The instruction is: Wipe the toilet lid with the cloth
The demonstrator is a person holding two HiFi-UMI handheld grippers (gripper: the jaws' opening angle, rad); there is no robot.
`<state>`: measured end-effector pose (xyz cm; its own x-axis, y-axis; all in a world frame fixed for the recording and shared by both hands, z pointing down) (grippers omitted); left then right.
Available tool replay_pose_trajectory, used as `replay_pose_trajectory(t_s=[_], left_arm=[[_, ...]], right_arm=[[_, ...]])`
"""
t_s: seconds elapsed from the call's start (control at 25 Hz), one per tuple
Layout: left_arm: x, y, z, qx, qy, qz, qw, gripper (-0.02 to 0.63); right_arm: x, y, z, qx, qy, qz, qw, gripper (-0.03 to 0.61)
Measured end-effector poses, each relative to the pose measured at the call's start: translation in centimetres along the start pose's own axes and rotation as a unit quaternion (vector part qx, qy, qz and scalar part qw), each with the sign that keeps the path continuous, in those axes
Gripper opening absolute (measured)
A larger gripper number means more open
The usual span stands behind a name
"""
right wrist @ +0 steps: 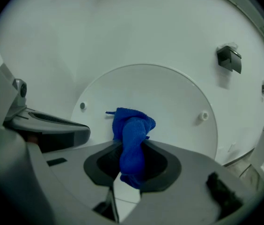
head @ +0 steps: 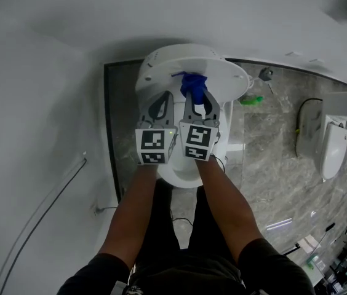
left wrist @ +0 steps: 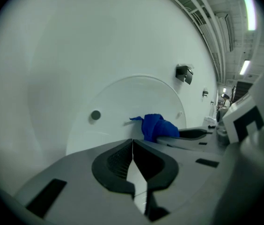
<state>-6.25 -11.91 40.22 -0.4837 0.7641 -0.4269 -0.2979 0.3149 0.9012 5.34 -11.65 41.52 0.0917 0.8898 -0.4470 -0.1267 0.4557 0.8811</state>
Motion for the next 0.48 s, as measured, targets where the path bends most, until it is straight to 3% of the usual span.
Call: replay_pose_trajectory(t_s=[0.48], left_arm=[[-4.7,-1.1,8.6,-0.008,0.053,-0.002,0.9986,0.012]], right_arm=[[1.7,0.4,9.8,-0.029,0.064,0.01,0.997,0.083]])
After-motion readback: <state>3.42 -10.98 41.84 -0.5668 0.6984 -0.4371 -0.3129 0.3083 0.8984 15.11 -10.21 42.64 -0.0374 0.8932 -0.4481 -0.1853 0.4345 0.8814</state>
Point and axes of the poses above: the fingertips, and each gripper's own axes: x backward along the fingers, z to its right, y out of its underside, the point moved 7 cm from there along x, backward along the fingers, and after that the axes turned 14 degrees about -x, right-handed, at the moved point
